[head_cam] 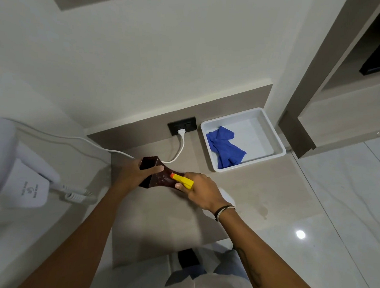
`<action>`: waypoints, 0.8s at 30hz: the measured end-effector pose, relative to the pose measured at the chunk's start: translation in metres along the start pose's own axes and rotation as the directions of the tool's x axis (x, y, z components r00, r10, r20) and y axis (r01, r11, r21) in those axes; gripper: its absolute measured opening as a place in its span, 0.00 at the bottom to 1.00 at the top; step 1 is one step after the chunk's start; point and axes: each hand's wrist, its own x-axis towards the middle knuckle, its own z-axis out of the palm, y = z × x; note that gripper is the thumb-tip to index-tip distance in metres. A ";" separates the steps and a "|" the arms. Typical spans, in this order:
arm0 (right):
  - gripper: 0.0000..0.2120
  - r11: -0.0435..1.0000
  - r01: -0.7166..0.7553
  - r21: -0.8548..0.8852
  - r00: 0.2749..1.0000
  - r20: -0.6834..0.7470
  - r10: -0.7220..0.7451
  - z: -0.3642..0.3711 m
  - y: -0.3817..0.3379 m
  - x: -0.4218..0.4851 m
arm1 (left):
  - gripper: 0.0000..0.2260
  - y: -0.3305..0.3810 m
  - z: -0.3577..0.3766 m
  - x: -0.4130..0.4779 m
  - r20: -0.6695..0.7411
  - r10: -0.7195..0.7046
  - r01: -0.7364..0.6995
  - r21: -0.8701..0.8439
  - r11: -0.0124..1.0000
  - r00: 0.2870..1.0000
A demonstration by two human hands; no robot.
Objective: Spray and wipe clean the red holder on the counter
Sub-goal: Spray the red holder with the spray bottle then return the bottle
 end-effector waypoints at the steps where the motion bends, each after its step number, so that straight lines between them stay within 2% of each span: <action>1: 0.17 1.000 -0.014 0.001 1.000 0.003 0.014 0.000 0.002 -0.001 | 0.38 0.001 0.000 -0.001 0.025 0.025 -0.026 0.009 1.000 0.999; 6: 0.21 0.998 -0.063 -0.026 0.998 0.014 0.064 -0.005 0.011 -0.009 | 0.38 -0.002 0.000 -0.005 0.078 0.120 -0.126 0.091 0.988 0.990; 11: 0.19 0.998 -0.013 0.063 1.000 -0.014 0.014 -0.010 0.004 -0.002 | 0.54 -0.003 -0.005 -0.008 0.144 0.113 -0.128 0.101 0.987 0.983; 16: 0.21 0.996 -0.077 -0.043 0.997 0.016 0.077 -0.010 0.010 -0.001 | 0.65 -0.008 -0.012 -0.003 0.235 0.168 -0.229 0.265 0.937 0.958; 20: 0.23 0.988 -0.141 -0.068 0.990 0.019 0.142 -0.011 0.025 -0.008 | 0.62 -0.013 -0.011 0.004 0.213 0.222 -0.283 0.327 0.901 0.952; 24: 0.22 0.977 -0.195 -0.087 0.981 -0.004 0.196 -0.014 0.034 -0.015 | 0.56 -0.013 -0.009 0.005 0.176 0.304 -0.346 0.316 0.883 0.936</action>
